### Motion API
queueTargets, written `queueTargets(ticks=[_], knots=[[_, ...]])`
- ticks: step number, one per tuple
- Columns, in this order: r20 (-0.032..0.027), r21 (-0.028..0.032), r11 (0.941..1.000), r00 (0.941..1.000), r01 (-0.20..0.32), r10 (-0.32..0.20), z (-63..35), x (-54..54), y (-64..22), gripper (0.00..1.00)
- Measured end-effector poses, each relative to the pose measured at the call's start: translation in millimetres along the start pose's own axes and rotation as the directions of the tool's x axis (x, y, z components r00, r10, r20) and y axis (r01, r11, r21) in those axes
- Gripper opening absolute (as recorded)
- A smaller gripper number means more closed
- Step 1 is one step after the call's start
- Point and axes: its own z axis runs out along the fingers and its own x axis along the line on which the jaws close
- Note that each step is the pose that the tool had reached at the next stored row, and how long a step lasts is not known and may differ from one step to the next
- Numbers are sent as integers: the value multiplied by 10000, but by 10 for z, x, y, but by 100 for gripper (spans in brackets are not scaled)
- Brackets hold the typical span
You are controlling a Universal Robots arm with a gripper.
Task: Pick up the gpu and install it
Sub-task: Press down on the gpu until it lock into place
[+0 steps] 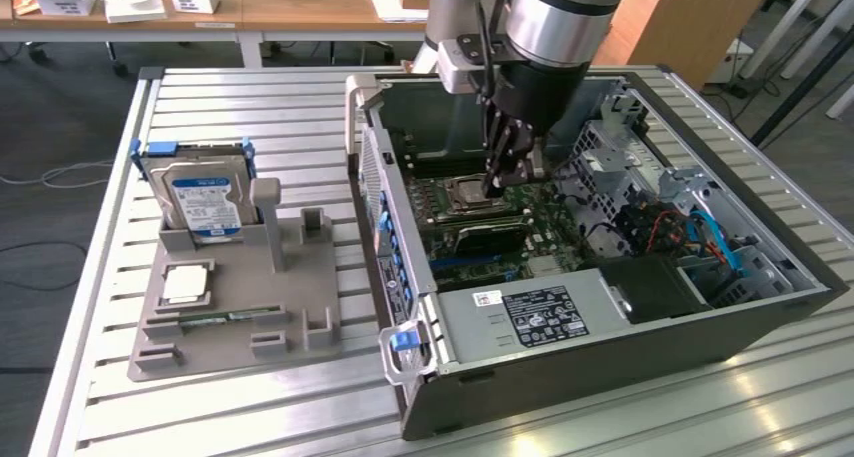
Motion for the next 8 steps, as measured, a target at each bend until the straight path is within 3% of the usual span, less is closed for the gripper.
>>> queueTargets(ticks=[8], knots=[[-1, 0, 10000, 10000, 0, 0, 13, -38, 1, 11]])
